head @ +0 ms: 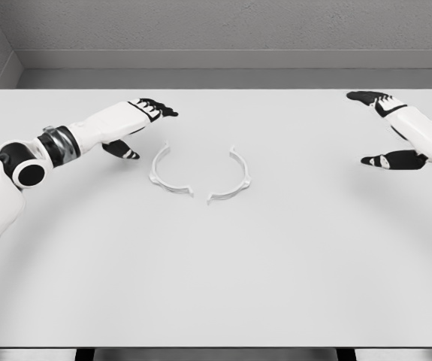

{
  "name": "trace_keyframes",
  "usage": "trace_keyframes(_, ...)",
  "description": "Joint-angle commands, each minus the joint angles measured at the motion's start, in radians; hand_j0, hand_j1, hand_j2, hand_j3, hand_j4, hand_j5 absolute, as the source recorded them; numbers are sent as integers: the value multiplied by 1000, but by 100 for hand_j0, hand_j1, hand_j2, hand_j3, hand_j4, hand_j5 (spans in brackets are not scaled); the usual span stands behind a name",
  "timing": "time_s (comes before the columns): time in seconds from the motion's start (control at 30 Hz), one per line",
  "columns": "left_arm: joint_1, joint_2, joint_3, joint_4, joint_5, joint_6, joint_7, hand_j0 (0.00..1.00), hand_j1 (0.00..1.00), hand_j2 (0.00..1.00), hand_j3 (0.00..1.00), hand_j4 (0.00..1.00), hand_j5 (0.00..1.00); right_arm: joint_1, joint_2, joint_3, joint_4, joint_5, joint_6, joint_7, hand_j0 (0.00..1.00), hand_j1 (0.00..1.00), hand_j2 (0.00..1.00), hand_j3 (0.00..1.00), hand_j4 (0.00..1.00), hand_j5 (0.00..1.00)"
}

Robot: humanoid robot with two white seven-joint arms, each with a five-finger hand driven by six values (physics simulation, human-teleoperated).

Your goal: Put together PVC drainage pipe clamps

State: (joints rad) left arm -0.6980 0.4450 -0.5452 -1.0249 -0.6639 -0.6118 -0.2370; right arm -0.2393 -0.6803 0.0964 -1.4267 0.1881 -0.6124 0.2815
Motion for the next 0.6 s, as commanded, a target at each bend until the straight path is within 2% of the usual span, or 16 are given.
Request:
trace_keyframes(0.0, 0, -17, -2, 34, 6, 1, 1, 100, 100, 100, 100, 100, 100, 0, -8, -55, -6, -16, 1, -2, 100, 100, 100, 100, 100, 100)
trace_keyframes(0.1, -9, -34, -4, 45, 6, 1, 1, 100, 100, 100, 100, 100, 100, 11, -1, -55, 60, -3, 1, 5, 100, 100, 100, 100, 100, 100)
trace_keyframes(0.17, -32, -57, -7, 83, 4, 1, 1, 100, 100, 100, 100, 100, 100, 44, -2, -55, 54, 1, 1, 7, 100, 100, 100, 100, 100, 100)
trace_keyframes(0.27, -37, -68, -7, 86, 4, 1, -1, 100, 100, 100, 100, 100, 100, 57, -2, -56, 57, -13, 1, 5, 100, 100, 100, 100, 100, 100)
trace_keyframes(0.57, -35, -69, -9, 88, 4, 1, -1, 100, 100, 100, 100, 100, 100, 58, -4, -53, 92, -10, 1, 5, 100, 100, 100, 100, 100, 100)
